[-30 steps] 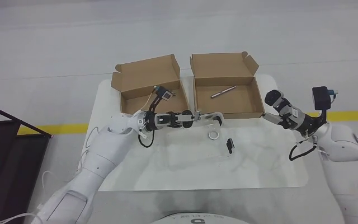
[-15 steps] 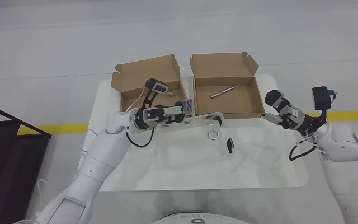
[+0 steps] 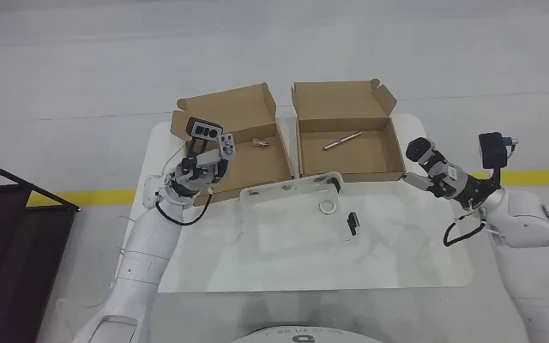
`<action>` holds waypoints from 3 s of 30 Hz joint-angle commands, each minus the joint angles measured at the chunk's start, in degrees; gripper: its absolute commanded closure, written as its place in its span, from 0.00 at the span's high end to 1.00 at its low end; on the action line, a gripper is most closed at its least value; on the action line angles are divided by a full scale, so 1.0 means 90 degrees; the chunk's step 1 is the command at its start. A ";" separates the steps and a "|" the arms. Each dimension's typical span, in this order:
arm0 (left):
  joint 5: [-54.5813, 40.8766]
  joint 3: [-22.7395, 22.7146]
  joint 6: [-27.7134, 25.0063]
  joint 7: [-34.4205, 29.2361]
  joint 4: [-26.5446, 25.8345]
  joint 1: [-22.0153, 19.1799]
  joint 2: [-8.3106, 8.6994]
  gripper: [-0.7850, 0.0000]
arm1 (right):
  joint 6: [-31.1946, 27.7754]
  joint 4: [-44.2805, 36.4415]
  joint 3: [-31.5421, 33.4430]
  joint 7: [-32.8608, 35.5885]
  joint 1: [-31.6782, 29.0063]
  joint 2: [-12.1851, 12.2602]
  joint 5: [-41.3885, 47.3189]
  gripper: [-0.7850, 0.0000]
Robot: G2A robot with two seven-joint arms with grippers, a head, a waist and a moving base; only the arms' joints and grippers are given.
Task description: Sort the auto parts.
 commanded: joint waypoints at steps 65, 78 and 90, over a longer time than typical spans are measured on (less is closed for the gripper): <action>0.9528 0.1069 -0.1870 0.4792 -0.2529 0.0580 0.0652 0.00 | 0.1033 -0.0361 -0.3024 0.0711 0.1650 -0.0168 -0.0423 1.00; 0.9528 0.1069 -0.1870 0.4792 -0.2529 0.0580 0.0652 0.00 | 0.0934 -0.0295 -0.3421 0.0683 0.1951 -0.0197 -0.0548 0.49; 0.9528 0.1069 -0.1870 0.4792 -0.2529 0.0580 0.0652 0.00 | 0.0899 -0.0249 -0.3564 0.0623 0.2082 -0.0194 -0.0575 0.33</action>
